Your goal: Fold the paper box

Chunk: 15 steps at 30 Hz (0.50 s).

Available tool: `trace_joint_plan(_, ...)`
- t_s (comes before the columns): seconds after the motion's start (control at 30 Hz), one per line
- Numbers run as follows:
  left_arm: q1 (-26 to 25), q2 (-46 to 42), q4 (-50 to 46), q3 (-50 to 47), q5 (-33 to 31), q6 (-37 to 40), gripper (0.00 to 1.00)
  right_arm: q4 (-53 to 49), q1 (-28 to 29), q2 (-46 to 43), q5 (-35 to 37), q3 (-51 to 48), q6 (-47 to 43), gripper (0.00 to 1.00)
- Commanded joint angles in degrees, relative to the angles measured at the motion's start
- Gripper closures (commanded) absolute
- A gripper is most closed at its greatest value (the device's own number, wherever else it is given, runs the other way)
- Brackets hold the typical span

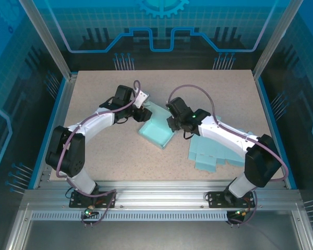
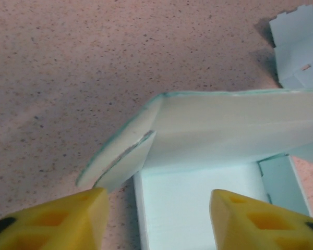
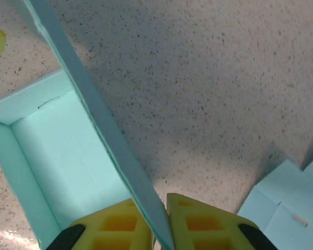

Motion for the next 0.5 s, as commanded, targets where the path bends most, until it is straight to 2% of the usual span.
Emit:
trace_joint_plan(0.0,1.0,-3.48,0.03,-1.19,-4.45,-2.14,0.32,2.34,0.62,2.3,1.29,2.73,-6.26,0.87)
trace_joint_plan(0.13,1.3,-5.68,-3.02,-1.39,-9.37,-2.35,0.24,2.99,0.08,4.62,0.73,4.61,-10.17,0.93)
trace_joint_plan(0.23,2.52,-7.38,-3.14,-2.53,-10.28,-2.1,0.18,4.59,-0.47,5.83,-2.32,5.46,-14.02,0.97)
trace_joint_plan(0.3,4.06,-7.59,-2.82,-2.74,-9.83,-1.35,0.14,5.57,-1.02,6.2,-5.46,5.87,-16.69,0.98)
trace_joint_plan(0.33,4.67,-7.46,-3.02,-2.55,-9.29,-0.68,0.06,6.03,-1.31,6.35,-7.02,5.92,-18.04,0.97)
trace_joint_plan(0.37,5.36,-7.38,-2.85,-2.52,-7.95,0.29,0.02,6.44,-1.61,6.49,-8.43,6.13,-19.5,0.97)
trace_joint_plan(0.47,7.93,-7.73,-1.26,-2.49,-1.54,2.02,0.01,6.97,-2.82,7.06,-13.1,7.0,-22.97,0.97)
